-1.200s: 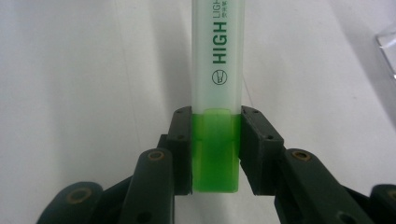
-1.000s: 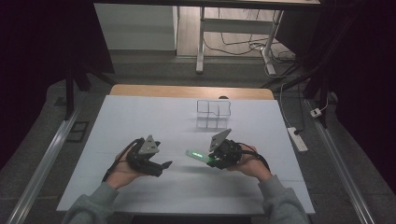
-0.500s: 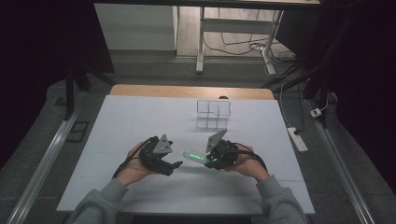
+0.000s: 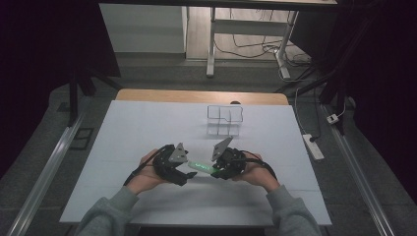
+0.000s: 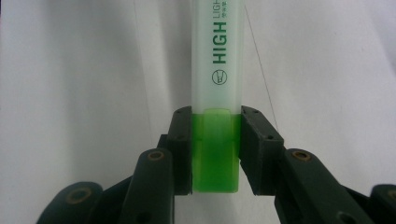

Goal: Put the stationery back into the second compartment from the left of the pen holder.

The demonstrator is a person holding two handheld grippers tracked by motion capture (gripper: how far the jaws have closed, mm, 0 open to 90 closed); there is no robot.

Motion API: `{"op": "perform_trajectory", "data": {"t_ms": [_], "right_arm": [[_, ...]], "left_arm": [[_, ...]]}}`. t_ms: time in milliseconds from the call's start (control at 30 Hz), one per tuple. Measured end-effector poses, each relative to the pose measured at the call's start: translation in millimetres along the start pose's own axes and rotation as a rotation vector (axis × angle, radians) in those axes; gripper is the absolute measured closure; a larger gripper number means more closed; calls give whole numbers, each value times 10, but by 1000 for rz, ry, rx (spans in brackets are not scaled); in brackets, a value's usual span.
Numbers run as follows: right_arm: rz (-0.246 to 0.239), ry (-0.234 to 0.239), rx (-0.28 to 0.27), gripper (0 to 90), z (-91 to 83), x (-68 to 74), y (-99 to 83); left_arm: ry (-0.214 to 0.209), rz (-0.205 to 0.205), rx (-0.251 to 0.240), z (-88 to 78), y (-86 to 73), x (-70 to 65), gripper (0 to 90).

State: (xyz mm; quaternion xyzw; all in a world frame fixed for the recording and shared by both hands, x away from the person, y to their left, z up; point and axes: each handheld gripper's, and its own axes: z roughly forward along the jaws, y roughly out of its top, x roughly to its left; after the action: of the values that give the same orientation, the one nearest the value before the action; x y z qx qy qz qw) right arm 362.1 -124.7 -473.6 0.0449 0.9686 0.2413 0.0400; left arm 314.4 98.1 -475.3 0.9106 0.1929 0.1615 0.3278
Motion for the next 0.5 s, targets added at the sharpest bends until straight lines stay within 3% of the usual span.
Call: {"op": "perform_trajectory", "data": {"t_ms": [200, 500], "right_arm": [[-23, 8, -4, 664, 37, 9, 120], [-48, 26, 18, 664, 75, 65, 160]], "left_arm": [[-7, 41, 9, 6, 23, -20, 247], [-26, 143, 69, 108, 63, -110, 307]]}}
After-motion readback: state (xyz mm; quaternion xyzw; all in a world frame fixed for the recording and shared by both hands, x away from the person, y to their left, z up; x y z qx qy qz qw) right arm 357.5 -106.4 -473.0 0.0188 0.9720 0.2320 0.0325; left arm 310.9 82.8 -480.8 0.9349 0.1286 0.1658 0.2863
